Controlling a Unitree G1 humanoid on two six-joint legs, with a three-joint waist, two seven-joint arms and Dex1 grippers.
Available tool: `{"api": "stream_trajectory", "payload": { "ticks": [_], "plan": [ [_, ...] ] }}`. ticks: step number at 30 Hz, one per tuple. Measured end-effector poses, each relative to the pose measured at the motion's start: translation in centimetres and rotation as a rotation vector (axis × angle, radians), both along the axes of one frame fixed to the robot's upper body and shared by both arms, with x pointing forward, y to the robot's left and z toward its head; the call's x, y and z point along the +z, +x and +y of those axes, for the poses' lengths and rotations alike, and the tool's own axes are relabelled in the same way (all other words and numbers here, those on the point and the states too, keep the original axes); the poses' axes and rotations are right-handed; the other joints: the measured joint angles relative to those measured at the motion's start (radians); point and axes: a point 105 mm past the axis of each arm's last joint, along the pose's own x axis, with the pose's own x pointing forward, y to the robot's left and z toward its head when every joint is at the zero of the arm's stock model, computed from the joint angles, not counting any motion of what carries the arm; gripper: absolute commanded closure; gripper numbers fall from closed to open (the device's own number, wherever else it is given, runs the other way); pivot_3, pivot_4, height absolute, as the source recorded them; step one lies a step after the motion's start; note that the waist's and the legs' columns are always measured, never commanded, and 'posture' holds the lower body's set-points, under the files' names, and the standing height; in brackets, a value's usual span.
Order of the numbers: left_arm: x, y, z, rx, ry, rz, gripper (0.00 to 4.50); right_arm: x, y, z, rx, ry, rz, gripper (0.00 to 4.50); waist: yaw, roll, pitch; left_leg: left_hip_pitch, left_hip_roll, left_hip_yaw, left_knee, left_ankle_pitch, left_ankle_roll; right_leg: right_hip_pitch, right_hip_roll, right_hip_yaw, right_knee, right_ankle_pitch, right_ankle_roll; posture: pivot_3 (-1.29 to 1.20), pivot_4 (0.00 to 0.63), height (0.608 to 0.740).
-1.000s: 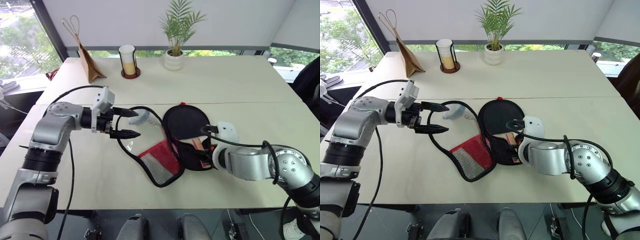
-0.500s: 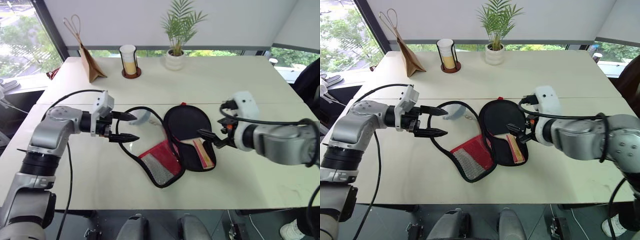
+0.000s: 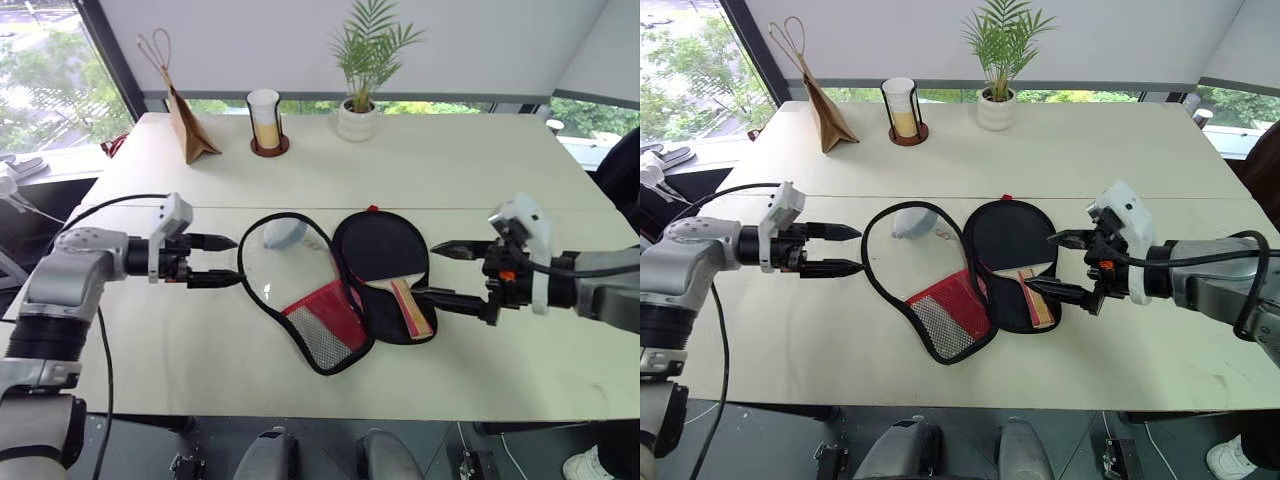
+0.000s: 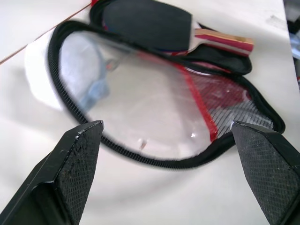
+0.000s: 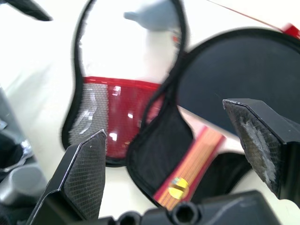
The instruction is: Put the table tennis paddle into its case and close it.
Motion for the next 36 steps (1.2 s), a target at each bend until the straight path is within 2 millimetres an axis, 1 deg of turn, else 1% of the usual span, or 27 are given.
{"api": "stream_trajectory", "payload": {
  "ticks": [3,6,8,10,12,14,18,21,22,23,25,30,33,36],
  "plan": [
    [-0.3,0.3,1.3,0.058,-0.022,0.032,0.0,-0.1,-0.3,0.5,0.046,-0.003,-0.009,0.08,0.001,0.0,0.0,0.0,0.0,0.0,0.0,0.0,-0.001,0.0,0.0,0.0,0.0,0.0,0.0,0.0,0.15,0.74],
    [-0.9,0.5,2.0,0.089,-0.029,0.061,0.0,-0.3,-0.7,1.0,0.091,-0.01,-0.011,0.08,0.003,0.0,0.0,0.0,0.0,0.0,0.0,0.001,-0.002,0.0,0.0,0.0,0.0,0.0,0.0,0.0,0.15,0.74],
    [-1.2,0.6,2.1,0.102,-0.043,0.078,0.0,-0.4,-0.7,1.1,0.103,-0.021,-0.021,0.08,0.003,0.0,0.0,0.0,0.0,0.0,0.0,0.003,-0.006,0.0,0.0,0.0,0.0,0.0,0.0,0.0,0.15,0.74],
    [-1.7,0.5,1.3,0.09,-0.093,0.111,0.0,-0.4,-0.5,1.0,0.098,-0.03,-0.031,0.08,0.005,0.0,0.0,0.0,0.0,0.0,0.0,0.003,-0.006,0.0,-0.001,0.0,0.0,0.0,0.0,0.0,0.15,0.74],
    [-2.9,0.1,0.1,0.072,-0.139,0.164,0.0,-0.5,-0.3,0.9,0.093,-0.025,-0.043,0.08,0.002,0.0,0.0,0.0,0.0,0.0,0.0,0.003,-0.006,0.0,-0.001,0.0,0.0,0.0,0.0,0.0,0.15,0.74],
    [-3.8,-0.2,-0.5,0.07,-0.166,0.212,0.0,-0.6,-0.2,0.9,0.087,-0.022,-0.047,0.08,0.001,0.0,0.0,0.0,0.0,0.0,0.0,0.003,-0.006,-0.001,-0.001,0.0,0.001,0.0,0.0,0.0,0.15,0.74],
    [-3.3,-0.4,-1.3,0.05,-0.18,0.224,0.0,-0.7,-0.1,1.0,0.083,-0.023,-0.053,0.08,0.001,0.0,0.0,0.0,0.0,0.0,0.0,0.003,-0.006,-0.001,-0.001,0.0,0.002,0.0,0.0,0.0,0.15,0.74],
    [-4.0,-0.7,-2.2,0.045,-0.212,0.258,0.0,-0.9,-0.1,0.9,0.081,-0.03,-0.054,0.08,0.002,0.0,0.0,0.0,0.0,0.0,0.0,0.004,-0.006,0.0,-0.001,0.0,0.002,0.0,0.0,0.0,0.15,0.74],
    [-4.4,-0.8,-2.5,0.047,-0.224,0.278,0.54,-1.0,-0.1,1.0,0.081,-0.027,-0.052,0.0,0.003,0.0,0.0,0.0,0.0,0.0,0.0,0.004,-0.006,0.0,-0.001,0.0,0.002,0.0,0.0,0.0,0.15,0.74],
    [-4.6,-0.9,-2.8,0.046,-0.234,0.29,0.84,-1.1,-0.2,1.0,0.082,-0.026,-0.052,0.0,0.003,0.0,0.0,0.0,0.0,0.0,0.0,0.004,-0.006,0.0,-0.001,0.0,0.002,0.0,0.0,0.0,0.15,0.74],
    [-4.6,-0.8,-3.1,0.045,-0.248,0.297,1.8,-1.1,-0.2,1.0,0.08,-0.029,-0.051,0.0,0.003,0.0,0.0,0.0,0.0,0.0,0.0,0.004,-0.007,0.0,-0.001,0.0,0.002,0.0,0.0,0.0,0.15,0.74],
    [-3.9,-0.4,-4.5,0.03,-0.311,0.299,4.48,-1.5,-0.3,0.7,0.057,-0.032,-0.041,0.0,0.003,0.0,0.0,0.0,-0.001,0.0,0.0,0.004,-0.007,0.0,-0.001,0.0,0.002,0.0,0.0,0.0,0.15,0.74],
    [-3.2,-0.2,-4.7,0.022,-0.347,0.308,4.48,-1.1,-0.2,0.3,0.02,-0.021,-0.059,0.0,0.003,0.0,0.0,0.0,-0.001,0.0,0.0,0.004,-0.007,0.0,-0.001,0.0,0.002,0.0,0.0,0.0,0.15,0.74],
    [-2.3,-0.4,-5.3,-0.008,-0.366,0.304,4.48,-0.2,-0.5,-0.3,-0.015,0.003,-0.069,0.0,0.005,0.0,0.0,0.0,-0.001,0.0,0.0,0.004,-0.007,0.0,-0.001,0.0,0.002,0.0,0.0,0.0,0.15,0.74]
  ]
}}
